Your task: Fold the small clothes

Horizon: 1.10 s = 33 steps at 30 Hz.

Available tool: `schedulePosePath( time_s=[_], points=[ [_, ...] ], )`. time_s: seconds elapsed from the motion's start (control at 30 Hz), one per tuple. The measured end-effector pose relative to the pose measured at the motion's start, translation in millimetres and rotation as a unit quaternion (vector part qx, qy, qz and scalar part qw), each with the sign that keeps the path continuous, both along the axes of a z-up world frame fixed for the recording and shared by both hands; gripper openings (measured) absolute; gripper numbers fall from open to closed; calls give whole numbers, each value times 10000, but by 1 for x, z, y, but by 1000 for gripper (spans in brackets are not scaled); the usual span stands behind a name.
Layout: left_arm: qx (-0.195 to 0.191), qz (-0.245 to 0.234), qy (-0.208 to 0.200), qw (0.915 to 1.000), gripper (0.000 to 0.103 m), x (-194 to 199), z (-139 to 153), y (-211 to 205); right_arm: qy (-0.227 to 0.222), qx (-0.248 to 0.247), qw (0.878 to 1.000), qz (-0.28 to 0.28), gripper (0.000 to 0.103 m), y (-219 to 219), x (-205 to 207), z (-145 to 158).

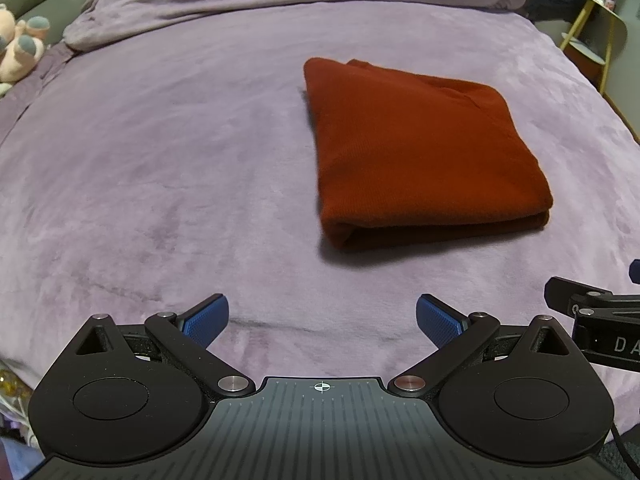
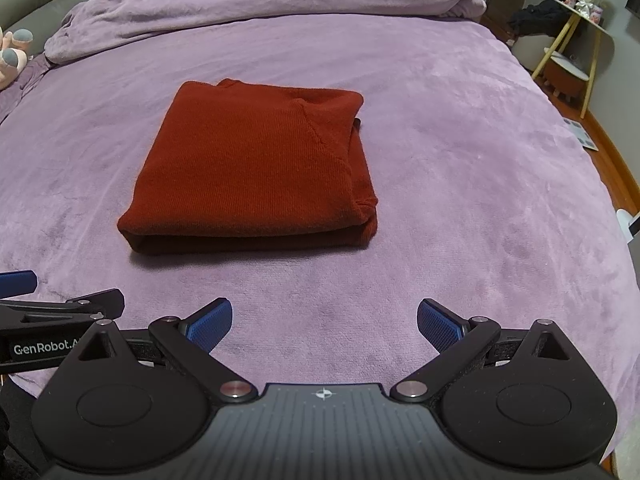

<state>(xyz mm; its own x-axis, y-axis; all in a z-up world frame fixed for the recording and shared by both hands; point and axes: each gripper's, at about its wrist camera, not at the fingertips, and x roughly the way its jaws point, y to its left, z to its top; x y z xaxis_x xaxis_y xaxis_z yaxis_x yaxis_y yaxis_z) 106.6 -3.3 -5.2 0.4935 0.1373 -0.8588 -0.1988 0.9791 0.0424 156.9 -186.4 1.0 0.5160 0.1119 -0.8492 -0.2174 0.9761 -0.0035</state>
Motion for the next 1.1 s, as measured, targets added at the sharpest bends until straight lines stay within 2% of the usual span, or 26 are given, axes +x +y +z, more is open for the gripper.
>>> schedulePosePath(
  time_s=[0.4, 0.73, 1.1],
  points=[
    [-138, -59, 40, 9999, 103, 1, -3, 1, -15, -7, 10000, 15, 99, 1, 0, 1],
    [-22, -276, 70, 9996, 103, 0, -3, -7, -7, -11, 10000, 8, 99, 0, 1, 0],
    [-65, -252, 152, 9995, 103, 0, -5, -6, -7, -17, 10000, 11, 99, -2, 0, -1]
  ],
)
